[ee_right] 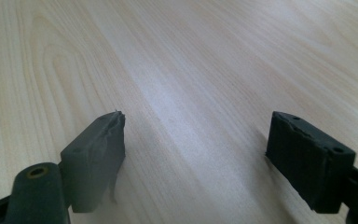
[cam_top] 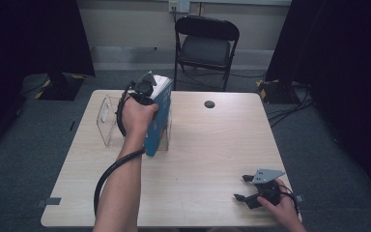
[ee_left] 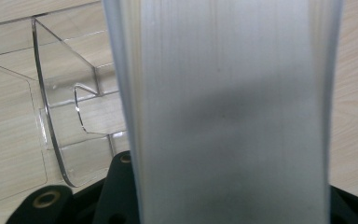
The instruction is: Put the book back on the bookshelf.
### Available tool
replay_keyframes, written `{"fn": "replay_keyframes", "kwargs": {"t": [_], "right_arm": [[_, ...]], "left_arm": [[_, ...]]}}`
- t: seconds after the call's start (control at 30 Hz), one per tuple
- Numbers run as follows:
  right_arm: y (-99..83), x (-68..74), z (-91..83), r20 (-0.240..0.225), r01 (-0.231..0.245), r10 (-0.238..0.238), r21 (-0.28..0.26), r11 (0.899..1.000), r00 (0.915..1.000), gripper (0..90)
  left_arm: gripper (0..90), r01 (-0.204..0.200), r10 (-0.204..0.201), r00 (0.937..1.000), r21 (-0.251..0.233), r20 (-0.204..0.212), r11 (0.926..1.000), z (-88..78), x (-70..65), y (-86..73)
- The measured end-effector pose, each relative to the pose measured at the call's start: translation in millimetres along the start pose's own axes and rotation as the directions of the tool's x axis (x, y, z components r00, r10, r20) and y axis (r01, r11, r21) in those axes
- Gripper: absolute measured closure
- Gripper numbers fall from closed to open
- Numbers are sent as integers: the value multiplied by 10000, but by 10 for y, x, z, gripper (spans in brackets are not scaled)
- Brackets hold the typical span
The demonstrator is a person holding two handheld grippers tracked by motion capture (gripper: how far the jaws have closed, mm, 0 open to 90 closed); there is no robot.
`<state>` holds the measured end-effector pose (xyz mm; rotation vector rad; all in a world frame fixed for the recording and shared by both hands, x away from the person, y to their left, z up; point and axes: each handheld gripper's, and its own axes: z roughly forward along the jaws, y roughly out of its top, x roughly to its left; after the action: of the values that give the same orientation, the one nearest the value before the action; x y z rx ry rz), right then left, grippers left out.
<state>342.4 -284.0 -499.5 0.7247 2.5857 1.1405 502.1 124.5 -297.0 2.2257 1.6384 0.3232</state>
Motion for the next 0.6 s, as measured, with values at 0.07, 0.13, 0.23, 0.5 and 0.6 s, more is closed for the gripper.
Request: {"fn": "replay_keyframes", "kwargs": {"t": [0.07,0.13,0.23,0.5,0.6], "right_arm": [[0,0,0,2,2,-2,1,10000,10000,189],[0,0,0,3,7,-7,-2,10000,10000,189],[0,0,0,-2,1,-1,0,10000,10000,188],[0,0,0,0,-2,2,0,10000,10000,189],[0,0,0,-1,-2,2,-1,10000,10000,189]], "left_arm": [[617,10,-10,10000,-17,-12,10000,4,-17,5],[615,-33,32,10000,-35,-49,10000,6,-19,6],[611,72,-73,9999,-107,-93,9999,3,-16,-1],[567,-94,108,9998,-857,156,9963,-72,9,-39],[524,-79,110,9995,-1004,304,9949,-129,27,-62]]}}
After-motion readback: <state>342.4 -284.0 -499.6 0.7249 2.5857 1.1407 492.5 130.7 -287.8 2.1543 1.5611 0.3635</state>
